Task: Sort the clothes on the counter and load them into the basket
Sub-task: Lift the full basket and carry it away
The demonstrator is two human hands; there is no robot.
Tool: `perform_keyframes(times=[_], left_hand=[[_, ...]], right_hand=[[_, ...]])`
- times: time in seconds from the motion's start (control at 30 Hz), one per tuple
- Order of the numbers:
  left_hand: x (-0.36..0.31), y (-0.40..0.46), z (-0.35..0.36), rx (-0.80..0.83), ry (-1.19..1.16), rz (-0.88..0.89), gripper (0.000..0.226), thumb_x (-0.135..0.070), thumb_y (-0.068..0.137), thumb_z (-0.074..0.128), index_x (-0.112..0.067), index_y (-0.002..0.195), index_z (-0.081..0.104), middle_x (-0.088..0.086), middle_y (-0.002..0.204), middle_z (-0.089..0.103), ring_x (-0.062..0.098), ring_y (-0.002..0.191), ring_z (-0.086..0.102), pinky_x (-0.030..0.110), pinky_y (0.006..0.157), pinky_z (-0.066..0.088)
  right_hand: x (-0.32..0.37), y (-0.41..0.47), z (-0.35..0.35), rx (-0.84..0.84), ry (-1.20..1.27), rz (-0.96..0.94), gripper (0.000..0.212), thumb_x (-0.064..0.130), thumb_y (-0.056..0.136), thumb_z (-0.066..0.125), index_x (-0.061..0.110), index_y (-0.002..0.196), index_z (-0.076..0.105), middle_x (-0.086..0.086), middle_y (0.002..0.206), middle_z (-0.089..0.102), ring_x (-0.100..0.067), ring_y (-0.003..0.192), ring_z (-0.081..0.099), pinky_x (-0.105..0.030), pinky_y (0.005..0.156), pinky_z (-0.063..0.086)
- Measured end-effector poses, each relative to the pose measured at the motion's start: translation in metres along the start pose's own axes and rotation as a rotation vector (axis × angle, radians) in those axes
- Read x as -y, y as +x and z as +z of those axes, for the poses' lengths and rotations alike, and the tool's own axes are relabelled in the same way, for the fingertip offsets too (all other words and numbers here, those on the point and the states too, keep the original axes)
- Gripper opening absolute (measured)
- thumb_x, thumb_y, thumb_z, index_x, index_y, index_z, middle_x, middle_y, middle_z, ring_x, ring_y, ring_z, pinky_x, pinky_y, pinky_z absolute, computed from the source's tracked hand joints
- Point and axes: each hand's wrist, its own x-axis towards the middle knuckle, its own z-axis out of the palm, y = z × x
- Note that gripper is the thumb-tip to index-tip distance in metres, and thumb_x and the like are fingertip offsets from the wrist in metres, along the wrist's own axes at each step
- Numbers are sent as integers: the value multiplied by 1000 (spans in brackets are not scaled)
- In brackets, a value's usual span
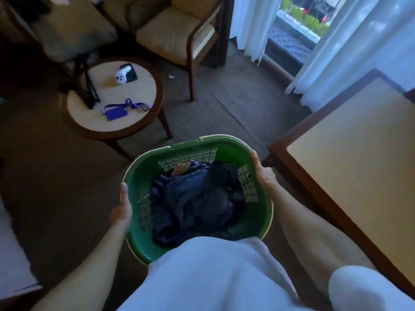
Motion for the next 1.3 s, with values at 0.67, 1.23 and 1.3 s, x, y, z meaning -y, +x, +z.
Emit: perform_keyframes(times=[0.67, 1.23, 1.3], left_hand=[[-451, 93, 113, 72, 7, 212, 150, -114, 42, 24, -8, 147, 48, 20, 147, 53, 38, 131, 54, 50, 112, 43], [-881, 142, 385, 419, 736, 622, 149, -111, 50, 19, 1, 143, 52, 26, 140, 57, 41, 128, 55, 49, 116, 39], [-916, 125, 424, 436, 860, 719, 152, -113, 44, 14, -1, 135, 60, 26, 129, 64, 40, 118, 61, 48, 108, 46]], right_hand=[[264, 236, -76, -84, 215, 97, 127, 99, 68, 28, -3, 142, 47, -27, 142, 51, -44, 127, 52, -52, 112, 40], [364, 358, -144, -570, 921, 501, 129, 97, 69, 35, -9, 143, 40, -26, 148, 44, -40, 135, 46, -44, 115, 34], [368, 357, -148, -635, 1025, 544, 123, 91, 76, 38, -9, 146, 35, -25, 153, 39, -38, 140, 41, -41, 115, 32]])
